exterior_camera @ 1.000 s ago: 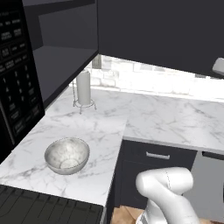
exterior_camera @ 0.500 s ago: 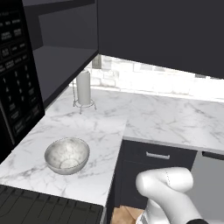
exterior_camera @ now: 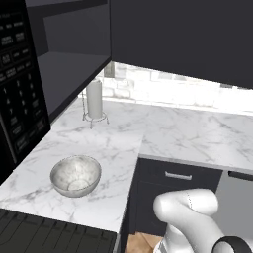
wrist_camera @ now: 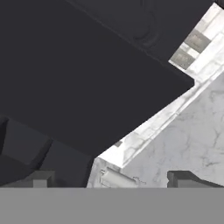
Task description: Open the cabinet and move the ladle to the pot. Then close the cabinet.
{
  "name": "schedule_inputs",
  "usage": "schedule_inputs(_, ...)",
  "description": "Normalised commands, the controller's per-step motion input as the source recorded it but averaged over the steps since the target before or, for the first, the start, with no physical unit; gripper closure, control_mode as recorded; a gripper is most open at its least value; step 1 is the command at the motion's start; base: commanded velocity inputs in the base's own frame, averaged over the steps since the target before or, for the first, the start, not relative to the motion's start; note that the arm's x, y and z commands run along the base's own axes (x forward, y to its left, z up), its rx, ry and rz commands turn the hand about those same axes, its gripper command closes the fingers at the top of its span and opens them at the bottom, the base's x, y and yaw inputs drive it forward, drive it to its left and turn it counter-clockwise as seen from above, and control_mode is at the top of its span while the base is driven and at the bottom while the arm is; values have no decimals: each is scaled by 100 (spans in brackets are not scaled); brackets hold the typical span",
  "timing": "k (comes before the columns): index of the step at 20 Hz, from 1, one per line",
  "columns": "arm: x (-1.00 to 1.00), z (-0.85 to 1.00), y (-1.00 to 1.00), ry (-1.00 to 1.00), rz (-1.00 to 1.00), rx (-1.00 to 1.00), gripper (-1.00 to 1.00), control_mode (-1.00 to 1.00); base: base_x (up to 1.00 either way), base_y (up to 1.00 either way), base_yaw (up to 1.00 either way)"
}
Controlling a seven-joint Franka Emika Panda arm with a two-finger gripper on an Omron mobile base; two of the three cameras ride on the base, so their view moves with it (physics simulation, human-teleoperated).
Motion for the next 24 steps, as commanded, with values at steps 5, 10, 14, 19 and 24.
schedule_inputs(5,3,0,-52,0,-1,29,-100,-100,0,0,0)
schedule_inputs(10,10,0,-37,1,-6,24,-100,-100,0,0,0)
schedule_inputs(14,18,-4,-19,0,-10,20,-100,-100,0,0,0)
schedule_inputs(19,27,-14,-4,0,-15,9,-100,-100,0,0,0)
schedule_inputs(24,19,-17,-16,0,-16,10,-100,-100,0,0,0)
